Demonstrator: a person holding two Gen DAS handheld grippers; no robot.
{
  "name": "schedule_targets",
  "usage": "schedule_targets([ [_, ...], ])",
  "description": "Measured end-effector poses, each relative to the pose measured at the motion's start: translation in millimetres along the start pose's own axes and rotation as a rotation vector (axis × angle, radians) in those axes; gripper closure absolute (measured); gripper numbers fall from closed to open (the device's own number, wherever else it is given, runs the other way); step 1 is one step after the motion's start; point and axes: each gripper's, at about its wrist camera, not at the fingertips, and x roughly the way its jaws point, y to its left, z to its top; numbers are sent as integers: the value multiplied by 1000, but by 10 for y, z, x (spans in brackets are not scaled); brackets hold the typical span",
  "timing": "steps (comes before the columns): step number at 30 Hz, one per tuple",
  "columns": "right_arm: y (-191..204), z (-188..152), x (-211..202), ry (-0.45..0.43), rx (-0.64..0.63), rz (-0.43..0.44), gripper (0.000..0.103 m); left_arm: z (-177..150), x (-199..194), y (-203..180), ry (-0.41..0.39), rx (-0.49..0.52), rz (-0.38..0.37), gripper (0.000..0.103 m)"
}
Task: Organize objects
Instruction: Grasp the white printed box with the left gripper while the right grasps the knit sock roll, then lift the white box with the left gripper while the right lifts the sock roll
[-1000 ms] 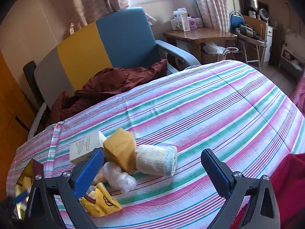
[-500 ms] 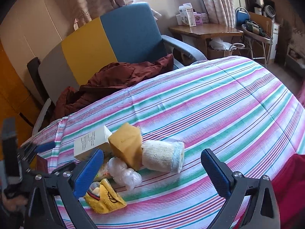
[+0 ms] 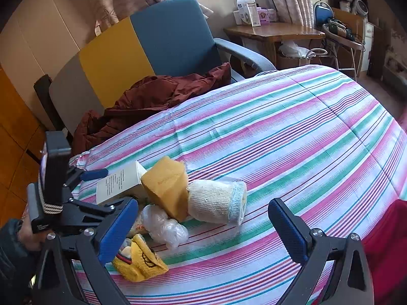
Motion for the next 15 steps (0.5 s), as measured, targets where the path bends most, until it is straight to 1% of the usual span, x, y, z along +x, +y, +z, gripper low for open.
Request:
schedule_targets([
  [2,-29,5,13,1,10,-9,0,-42,0,3,-9,-26,2,49],
  [3,-55,10,12,-3,17,-14,0,-80,-15,8,-13,-44,8,52],
  [4,-88,19,6,-9,26,-19,0,-100,-25,23,-17,-58,13,53],
  [6,-146,41,2,-18,47,-25,0,-188,-97,90,-40,-123,15,53],
  [7,-199,50,-4,-24,67,-29,0,-259,-157,155,-50,-178,13,53],
  [9,-285,71,-7,-32,99,-40,0,-360,-252,219,-67,-238,13,53],
  [10,-332,80,4,-29,115,-42,0,-442,-338,245,-84,-273,26,53],
  [13,-392,82,65,-9,144,-54,0,-599,-501,293,-101,-335,36,53],
  [15,-400,77,124,13,151,-49,0,-691,-597,282,-114,-354,45,53],
])
